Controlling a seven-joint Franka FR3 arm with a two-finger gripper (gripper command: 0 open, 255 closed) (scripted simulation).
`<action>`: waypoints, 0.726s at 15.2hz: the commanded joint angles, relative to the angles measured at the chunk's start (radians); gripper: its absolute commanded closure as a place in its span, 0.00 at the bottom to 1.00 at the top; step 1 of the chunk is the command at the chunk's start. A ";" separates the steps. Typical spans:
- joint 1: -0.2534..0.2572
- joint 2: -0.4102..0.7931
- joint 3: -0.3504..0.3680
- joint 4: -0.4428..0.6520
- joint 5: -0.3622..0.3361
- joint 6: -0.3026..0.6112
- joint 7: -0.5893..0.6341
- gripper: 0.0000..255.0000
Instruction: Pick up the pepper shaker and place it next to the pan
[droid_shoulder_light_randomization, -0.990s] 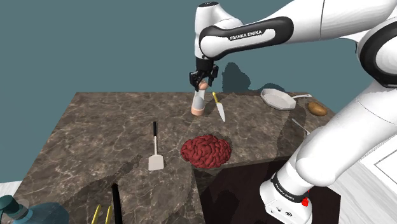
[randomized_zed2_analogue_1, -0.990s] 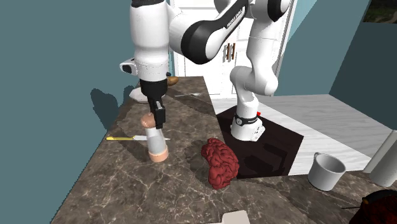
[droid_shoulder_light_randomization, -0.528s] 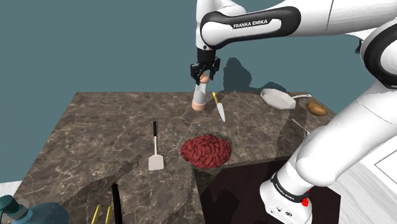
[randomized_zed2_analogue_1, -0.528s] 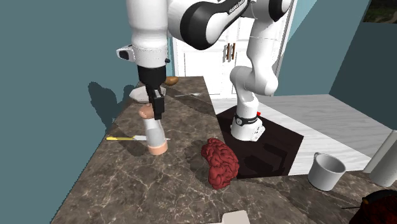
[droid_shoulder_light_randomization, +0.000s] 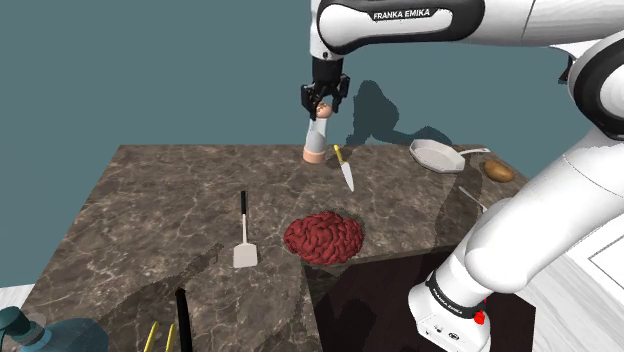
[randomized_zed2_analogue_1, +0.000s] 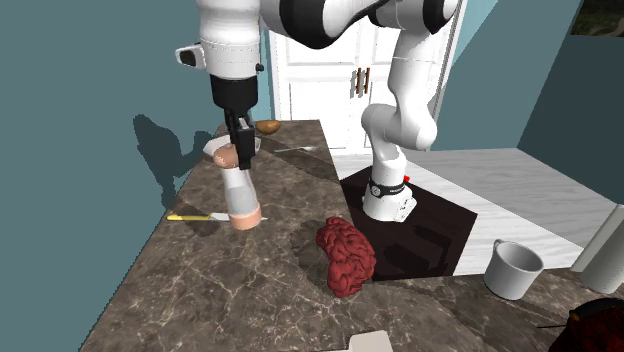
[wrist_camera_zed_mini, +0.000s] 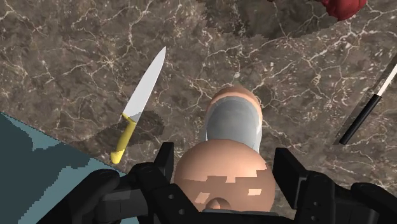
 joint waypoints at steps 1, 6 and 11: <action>0.001 -0.004 0.001 0.025 0.001 -0.029 -0.003 1.00; 0.001 0.001 0.002 0.097 0.003 -0.096 -0.013 1.00; 0.002 0.011 0.003 0.175 0.003 -0.164 -0.022 1.00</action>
